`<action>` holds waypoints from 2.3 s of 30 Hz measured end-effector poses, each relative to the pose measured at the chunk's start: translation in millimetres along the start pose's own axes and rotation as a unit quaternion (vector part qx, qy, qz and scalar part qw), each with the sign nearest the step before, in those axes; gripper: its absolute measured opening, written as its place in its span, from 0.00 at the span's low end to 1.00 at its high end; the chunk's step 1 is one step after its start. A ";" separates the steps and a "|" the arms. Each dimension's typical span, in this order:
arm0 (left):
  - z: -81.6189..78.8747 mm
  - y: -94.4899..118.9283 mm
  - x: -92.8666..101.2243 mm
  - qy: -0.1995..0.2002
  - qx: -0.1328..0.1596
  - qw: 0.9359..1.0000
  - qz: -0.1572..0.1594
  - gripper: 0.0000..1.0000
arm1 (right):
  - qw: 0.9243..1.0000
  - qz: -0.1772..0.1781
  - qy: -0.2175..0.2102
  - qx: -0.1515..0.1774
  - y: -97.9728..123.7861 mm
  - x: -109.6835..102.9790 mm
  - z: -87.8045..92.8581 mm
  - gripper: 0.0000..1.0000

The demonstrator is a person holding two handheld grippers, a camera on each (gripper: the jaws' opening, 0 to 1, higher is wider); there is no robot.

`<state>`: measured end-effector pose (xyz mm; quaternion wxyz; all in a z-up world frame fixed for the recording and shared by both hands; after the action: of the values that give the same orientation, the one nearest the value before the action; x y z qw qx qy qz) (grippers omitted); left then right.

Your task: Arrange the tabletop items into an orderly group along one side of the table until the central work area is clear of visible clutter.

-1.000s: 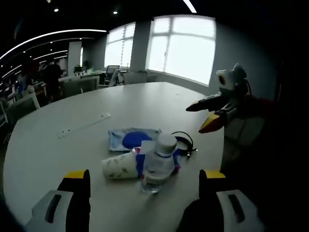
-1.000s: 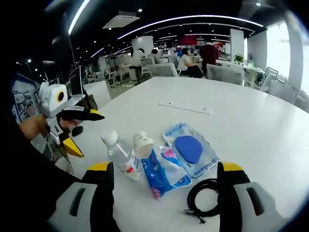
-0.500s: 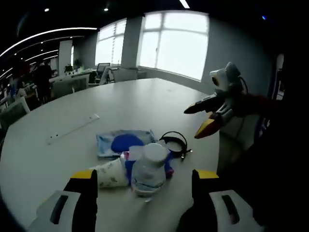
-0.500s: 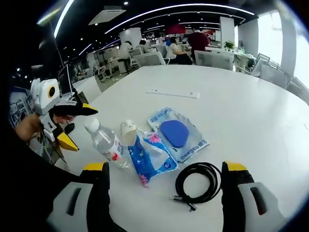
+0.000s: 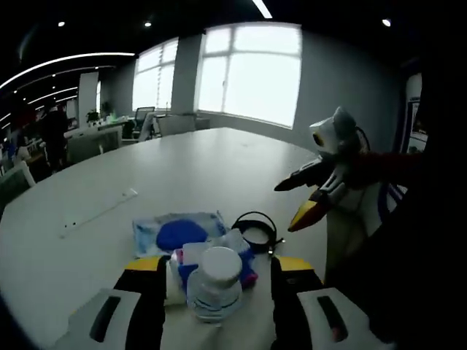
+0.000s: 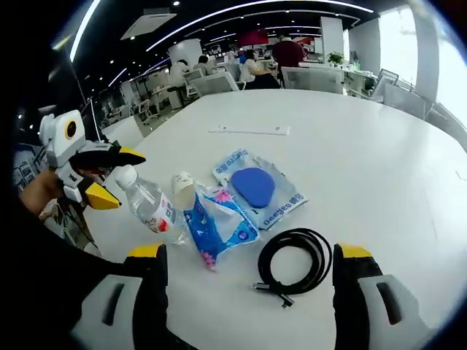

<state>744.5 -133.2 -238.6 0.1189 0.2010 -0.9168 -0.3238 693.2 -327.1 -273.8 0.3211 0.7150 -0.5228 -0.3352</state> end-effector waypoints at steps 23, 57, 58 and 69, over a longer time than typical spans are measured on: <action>3.4 -4.8 1.6 0.003 0.024 0.998 -0.058 0.22 | 1.000 0.007 -0.007 -0.015 -9.5 7.1 11.9 0.86; -37.8 37.7 -34.1 -0.040 0.026 0.999 -0.014 0.19 | 1.000 0.010 -0.013 0.003 -14.6 16.6 2.7 0.83; -38.9 40.1 -37.1 -0.040 0.026 0.999 -0.012 0.19 | 1.000 0.010 -0.013 0.003 -14.7 16.9 2.4 0.83; -52.1 71.9 -68.6 -0.046 0.025 0.998 0.017 0.19 | 1.000 0.013 -0.016 0.004 -16.5 22.4 2.5 0.83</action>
<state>802.8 -80.1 -158.7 0.0771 0.1729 -0.9326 -0.3072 705.0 -344.9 -291.8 0.3137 0.7039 -0.5389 -0.3402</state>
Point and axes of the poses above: the point that each gripper's makers call its tool centre point, and the gripper's own axes: y roughly backward along the fingers, x roughly to its right, z roughly out of its underside, the point moved 3 cm from there along y, roughly backward along the fingers, and after that the axes turned 10 degrees about -x, right-handed, at the moved point
